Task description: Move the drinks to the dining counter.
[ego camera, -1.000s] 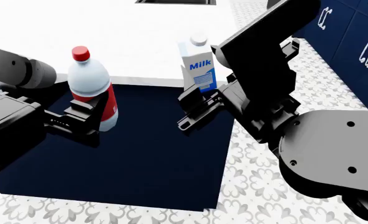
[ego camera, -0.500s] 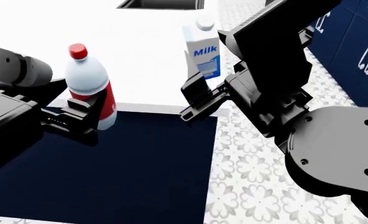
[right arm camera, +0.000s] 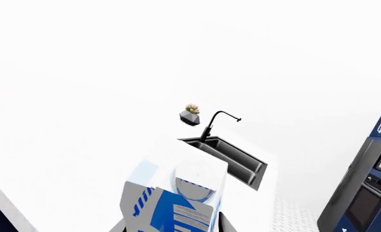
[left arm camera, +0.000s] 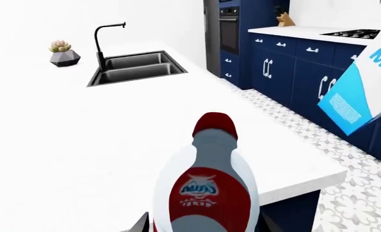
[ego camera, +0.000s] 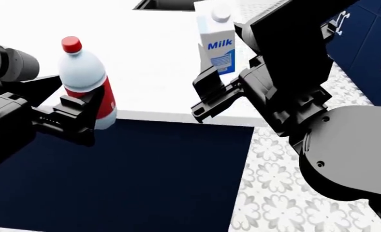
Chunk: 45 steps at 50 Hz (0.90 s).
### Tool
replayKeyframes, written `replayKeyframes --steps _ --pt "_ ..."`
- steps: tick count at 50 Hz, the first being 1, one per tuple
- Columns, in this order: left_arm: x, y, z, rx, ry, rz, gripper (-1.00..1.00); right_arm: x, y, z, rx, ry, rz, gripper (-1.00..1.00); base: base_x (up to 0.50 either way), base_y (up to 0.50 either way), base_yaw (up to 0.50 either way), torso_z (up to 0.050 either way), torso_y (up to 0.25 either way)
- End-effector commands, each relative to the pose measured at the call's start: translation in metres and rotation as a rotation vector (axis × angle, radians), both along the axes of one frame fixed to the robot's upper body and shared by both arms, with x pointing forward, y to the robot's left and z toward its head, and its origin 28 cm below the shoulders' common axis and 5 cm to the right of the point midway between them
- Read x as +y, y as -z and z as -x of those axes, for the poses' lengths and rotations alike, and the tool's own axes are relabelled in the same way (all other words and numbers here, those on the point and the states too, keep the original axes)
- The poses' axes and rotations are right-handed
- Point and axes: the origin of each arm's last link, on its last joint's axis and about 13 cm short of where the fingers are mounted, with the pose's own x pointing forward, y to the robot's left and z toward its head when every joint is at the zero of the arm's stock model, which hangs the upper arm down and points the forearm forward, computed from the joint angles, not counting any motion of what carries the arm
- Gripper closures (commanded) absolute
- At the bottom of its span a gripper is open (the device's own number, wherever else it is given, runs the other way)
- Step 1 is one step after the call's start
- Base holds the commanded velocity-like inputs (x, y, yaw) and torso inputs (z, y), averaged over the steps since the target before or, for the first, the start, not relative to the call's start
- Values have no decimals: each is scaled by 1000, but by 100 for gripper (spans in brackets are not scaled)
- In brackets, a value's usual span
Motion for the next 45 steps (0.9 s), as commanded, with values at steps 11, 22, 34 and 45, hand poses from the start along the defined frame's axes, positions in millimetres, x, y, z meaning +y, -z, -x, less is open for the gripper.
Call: replayKeyframes --steps 11,22,34,45 --pt "4 -4 2 -35 -26 21 100 -1 -2 -2 -31 26 -11 100 -498 -45 0 1 2" --pt "3 -5 1 -33 -24 19 100 -5 -10 3 -47 39 -90 100 -114 -10 0 0 1" --pt "3 -7 2 -37 -23 19 100 -5 -9 1 -43 62 -91 100 -7 165 0 1 1" --pt "3 -6 2 -34 -20 17 100 -4 -8 0 -38 68 -67 100 16 446 0 0 2"
